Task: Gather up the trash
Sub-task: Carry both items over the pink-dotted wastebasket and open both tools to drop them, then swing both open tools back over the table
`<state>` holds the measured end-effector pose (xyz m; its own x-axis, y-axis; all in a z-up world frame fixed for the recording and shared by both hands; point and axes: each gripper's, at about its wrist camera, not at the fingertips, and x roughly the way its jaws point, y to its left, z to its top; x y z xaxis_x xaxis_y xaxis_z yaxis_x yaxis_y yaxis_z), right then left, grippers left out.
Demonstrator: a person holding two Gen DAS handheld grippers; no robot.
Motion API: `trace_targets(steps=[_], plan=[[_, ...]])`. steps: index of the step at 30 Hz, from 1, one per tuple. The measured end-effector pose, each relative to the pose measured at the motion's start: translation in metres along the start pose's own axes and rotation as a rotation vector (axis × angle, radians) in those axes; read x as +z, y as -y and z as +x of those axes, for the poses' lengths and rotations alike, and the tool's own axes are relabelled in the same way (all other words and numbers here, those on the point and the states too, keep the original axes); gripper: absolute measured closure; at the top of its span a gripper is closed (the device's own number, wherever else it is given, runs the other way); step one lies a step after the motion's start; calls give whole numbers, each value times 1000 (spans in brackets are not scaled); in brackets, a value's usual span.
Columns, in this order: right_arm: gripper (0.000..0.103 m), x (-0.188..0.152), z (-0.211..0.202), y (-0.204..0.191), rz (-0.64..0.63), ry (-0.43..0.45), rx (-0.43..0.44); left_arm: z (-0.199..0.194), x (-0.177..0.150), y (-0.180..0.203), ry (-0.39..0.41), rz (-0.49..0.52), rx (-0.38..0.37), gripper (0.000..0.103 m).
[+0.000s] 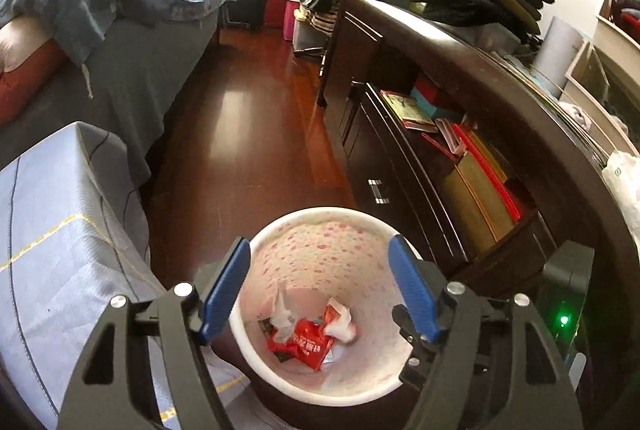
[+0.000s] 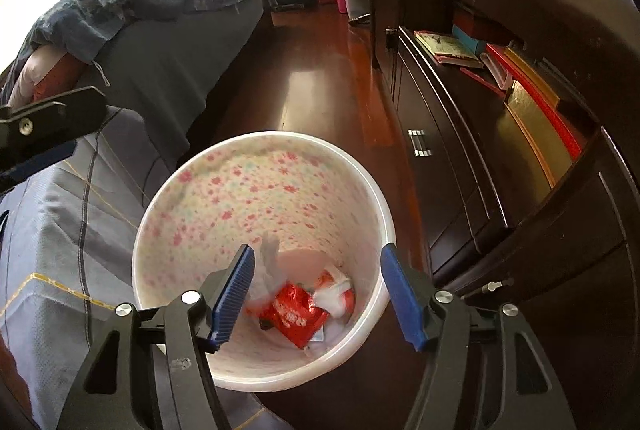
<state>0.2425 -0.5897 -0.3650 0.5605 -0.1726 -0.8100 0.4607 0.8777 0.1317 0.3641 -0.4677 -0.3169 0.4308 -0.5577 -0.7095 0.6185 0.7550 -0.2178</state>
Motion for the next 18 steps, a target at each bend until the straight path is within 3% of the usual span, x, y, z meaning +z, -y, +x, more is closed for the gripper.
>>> trace_targets(steps=[9, 18], plan=[[31, -2, -21, -12, -2, 8, 22, -33, 1, -14, 41, -19, 64, 24], [24, -7, -64, -56, -49, 25, 101, -104, -12, -55, 121, -71, 228, 9]])
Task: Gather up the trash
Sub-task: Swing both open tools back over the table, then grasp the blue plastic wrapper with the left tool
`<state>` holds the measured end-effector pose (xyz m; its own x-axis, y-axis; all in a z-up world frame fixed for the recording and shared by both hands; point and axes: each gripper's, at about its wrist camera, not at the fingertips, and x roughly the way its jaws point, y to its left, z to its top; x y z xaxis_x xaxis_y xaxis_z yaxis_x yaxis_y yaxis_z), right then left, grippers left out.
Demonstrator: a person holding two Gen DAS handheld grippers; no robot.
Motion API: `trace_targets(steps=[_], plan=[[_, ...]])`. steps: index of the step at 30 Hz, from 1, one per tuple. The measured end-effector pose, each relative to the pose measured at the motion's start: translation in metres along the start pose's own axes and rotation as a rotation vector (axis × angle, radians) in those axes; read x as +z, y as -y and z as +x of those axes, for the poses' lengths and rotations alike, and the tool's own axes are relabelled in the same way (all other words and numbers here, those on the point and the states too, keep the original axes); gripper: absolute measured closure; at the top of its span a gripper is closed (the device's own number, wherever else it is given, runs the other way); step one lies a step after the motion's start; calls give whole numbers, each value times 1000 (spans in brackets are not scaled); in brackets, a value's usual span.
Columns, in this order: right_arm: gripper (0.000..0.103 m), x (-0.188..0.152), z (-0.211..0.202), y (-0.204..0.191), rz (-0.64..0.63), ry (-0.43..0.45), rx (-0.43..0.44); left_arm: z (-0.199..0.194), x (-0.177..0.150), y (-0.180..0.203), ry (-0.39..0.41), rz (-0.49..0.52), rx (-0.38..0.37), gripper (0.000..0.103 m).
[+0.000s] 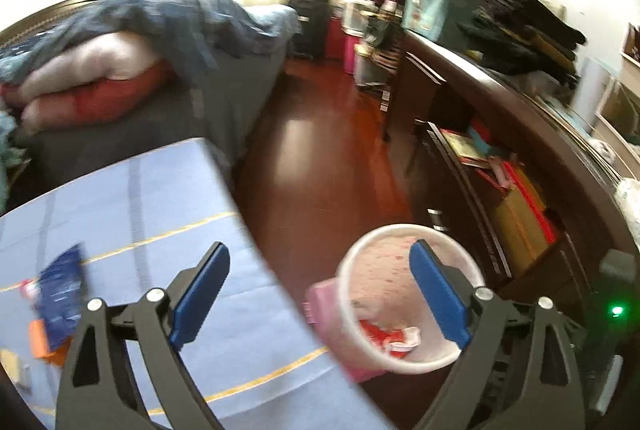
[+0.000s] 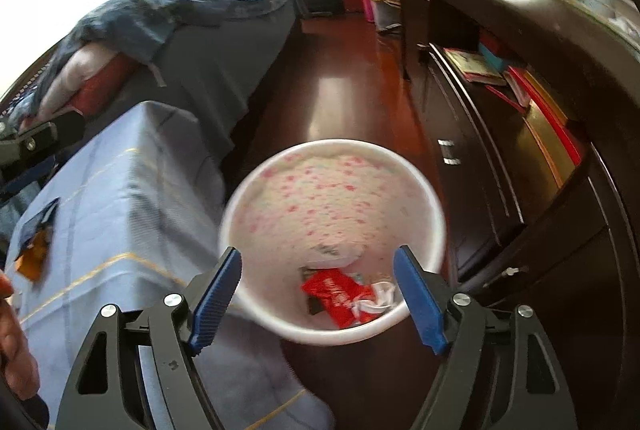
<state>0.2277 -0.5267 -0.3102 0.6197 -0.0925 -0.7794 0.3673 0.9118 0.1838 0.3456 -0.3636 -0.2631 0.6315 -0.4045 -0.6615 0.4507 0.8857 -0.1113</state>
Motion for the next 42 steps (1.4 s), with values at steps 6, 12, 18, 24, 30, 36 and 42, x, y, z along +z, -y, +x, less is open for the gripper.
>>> trace_targets(steps=[6, 12, 18, 24, 30, 36, 42], plan=[[21, -3, -25, -48, -87, 24, 68, -43, -9, -62, 42, -101, 159, 4], [20, -10, -39, -91, -165, 34, 119, -50, -13, -123, 10, -191, 390, 4], [20, -15, -48, -121, -225, 34, 146, -16, -13, -163, -78, -263, 439, 5], [21, -16, -52, -139, -258, 40, 155, -3, -19, -182, -110, -316, 390, 52], [21, -19, -52, -165, -300, 38, 183, -20, -27, -202, -84, -358, 322, 94], [21, -29, -52, -202, -363, 26, 221, -59, -35, -222, -11, -396, 256, 94], [21, -36, -58, -221, -393, 35, 229, -53, -32, -216, -9, -353, 239, 21]])
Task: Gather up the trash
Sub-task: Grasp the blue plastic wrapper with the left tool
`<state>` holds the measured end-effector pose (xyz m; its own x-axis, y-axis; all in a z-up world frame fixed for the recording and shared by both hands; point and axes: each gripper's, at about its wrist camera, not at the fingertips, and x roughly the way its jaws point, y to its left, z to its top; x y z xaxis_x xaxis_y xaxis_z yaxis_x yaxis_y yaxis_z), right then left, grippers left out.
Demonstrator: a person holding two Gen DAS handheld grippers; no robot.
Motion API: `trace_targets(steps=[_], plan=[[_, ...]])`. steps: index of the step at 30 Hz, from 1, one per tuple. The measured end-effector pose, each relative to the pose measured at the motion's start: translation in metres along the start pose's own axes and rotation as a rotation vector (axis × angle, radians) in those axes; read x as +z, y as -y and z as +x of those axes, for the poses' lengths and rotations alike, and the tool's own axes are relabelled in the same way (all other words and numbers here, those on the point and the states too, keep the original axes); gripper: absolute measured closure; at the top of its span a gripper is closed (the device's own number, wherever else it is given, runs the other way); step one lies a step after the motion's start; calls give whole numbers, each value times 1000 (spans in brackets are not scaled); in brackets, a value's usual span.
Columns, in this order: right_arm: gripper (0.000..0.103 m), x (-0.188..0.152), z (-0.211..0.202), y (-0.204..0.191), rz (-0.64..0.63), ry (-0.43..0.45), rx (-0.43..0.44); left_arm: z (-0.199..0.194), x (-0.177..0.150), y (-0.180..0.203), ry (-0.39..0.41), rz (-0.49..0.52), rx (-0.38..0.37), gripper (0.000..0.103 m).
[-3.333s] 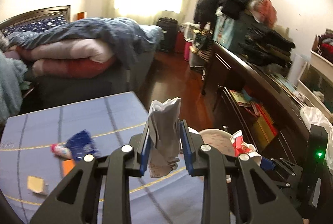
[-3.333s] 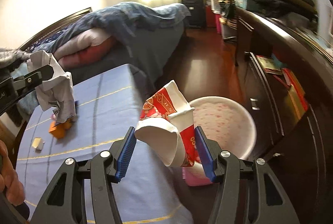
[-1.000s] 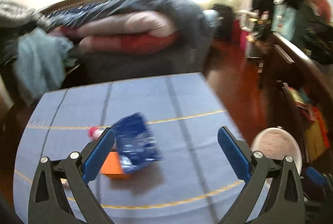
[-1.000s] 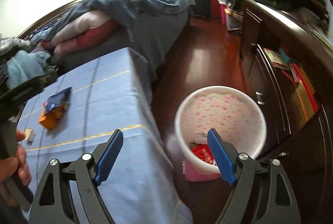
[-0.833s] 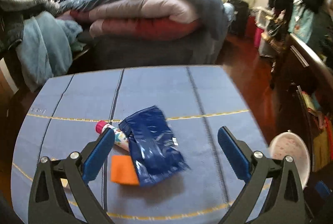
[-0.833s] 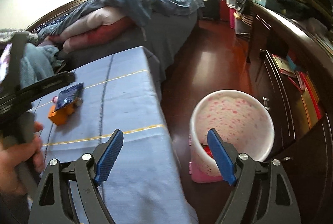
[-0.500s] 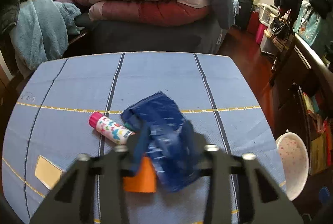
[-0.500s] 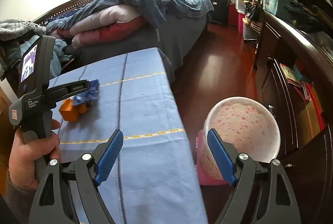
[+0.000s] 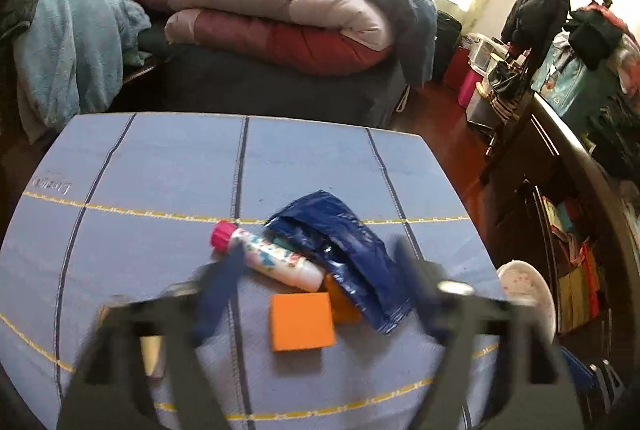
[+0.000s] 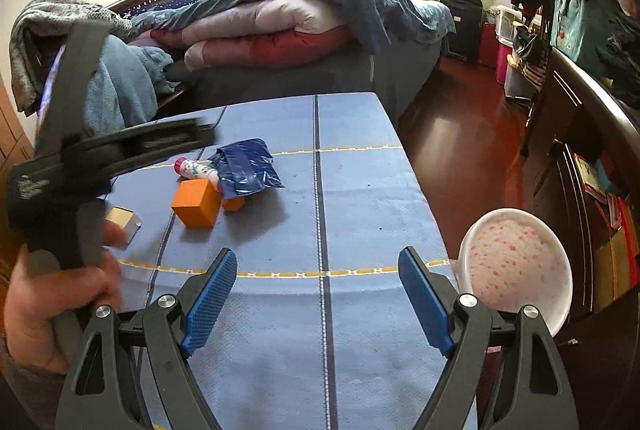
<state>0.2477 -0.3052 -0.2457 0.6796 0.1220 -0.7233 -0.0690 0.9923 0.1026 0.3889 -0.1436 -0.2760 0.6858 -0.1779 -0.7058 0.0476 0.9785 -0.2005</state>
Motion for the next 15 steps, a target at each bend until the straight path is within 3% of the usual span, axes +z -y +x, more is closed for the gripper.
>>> trace_targets(steps=[2, 3, 5, 12, 14, 15], plan=[[21, -1, -2, 0, 2, 1, -8, 9, 0, 13, -1, 22, 19, 17], [21, -1, -1, 0, 3, 0, -12, 14, 0, 18, -11, 29, 36, 9], [21, -2, -3, 4, 9, -3, -22, 31, 2, 30, -34, 50, 112, 8], [21, -3, -8, 18, 36, -1, -40, 72, -1, 43, -125, 89, 257, 8], [20, -3, -8, 20, 39, 1, -41, 69, -2, 44, -93, 100, 266, 18], [20, -3, -8, 21, 39, 1, -41, 65, -2, 43, -78, 95, 256, 37]])
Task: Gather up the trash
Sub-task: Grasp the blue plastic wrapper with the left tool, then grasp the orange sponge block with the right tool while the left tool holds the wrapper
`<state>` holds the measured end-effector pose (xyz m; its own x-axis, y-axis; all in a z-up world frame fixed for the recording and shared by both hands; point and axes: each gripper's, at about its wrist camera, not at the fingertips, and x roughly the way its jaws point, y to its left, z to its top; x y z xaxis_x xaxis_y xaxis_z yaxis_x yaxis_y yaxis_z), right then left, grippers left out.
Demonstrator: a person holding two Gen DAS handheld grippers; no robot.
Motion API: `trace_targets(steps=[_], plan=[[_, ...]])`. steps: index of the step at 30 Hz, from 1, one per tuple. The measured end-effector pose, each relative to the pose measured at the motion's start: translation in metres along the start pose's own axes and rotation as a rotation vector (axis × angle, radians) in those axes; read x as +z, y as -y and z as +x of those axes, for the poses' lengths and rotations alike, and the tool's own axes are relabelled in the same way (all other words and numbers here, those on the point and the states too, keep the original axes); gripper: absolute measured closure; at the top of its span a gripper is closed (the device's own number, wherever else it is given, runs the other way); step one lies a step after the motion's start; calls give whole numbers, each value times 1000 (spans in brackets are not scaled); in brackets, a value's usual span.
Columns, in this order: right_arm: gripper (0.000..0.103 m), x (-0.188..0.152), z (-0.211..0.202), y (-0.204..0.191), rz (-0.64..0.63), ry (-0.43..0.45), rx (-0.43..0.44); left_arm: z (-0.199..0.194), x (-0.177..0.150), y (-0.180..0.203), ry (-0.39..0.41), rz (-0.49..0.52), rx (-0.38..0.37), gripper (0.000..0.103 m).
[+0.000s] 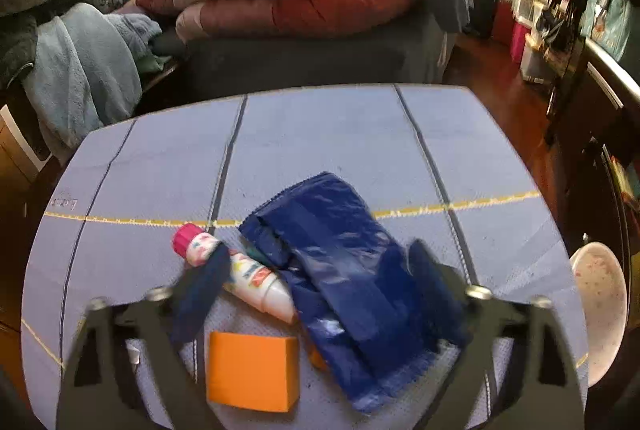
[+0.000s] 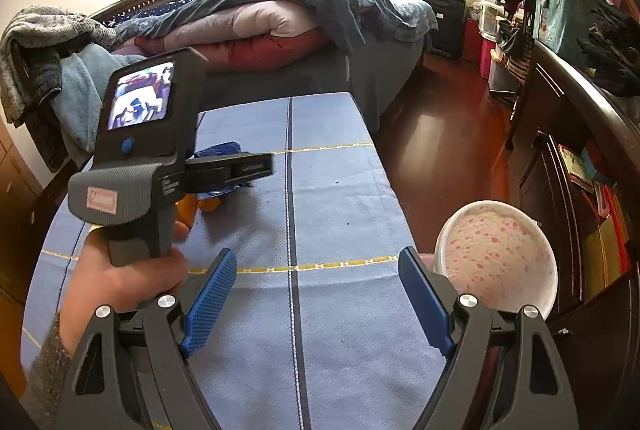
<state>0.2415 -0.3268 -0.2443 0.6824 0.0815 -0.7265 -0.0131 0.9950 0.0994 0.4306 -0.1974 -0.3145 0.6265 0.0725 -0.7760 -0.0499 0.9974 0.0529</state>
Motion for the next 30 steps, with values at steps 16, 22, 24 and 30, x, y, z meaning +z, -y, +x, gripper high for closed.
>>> trace_targets(steps=[16, 22, 24, 30], plan=[[20, 6, 22, -39, -33, -22, 87, -63, -18, -124, 117, -210, -302, 75], [20, 15, 49, -81, -92, -32, 123, -77, -28, -158, 132, -235, -262, 72], [22, 16, 60, -95, -108, -46, 144, -79, -29, -164, 139, -237, -253, 71], [42, 19, 91, -128, -137, -108, 177, -86, -30, -182, 162, -236, -227, 70]])
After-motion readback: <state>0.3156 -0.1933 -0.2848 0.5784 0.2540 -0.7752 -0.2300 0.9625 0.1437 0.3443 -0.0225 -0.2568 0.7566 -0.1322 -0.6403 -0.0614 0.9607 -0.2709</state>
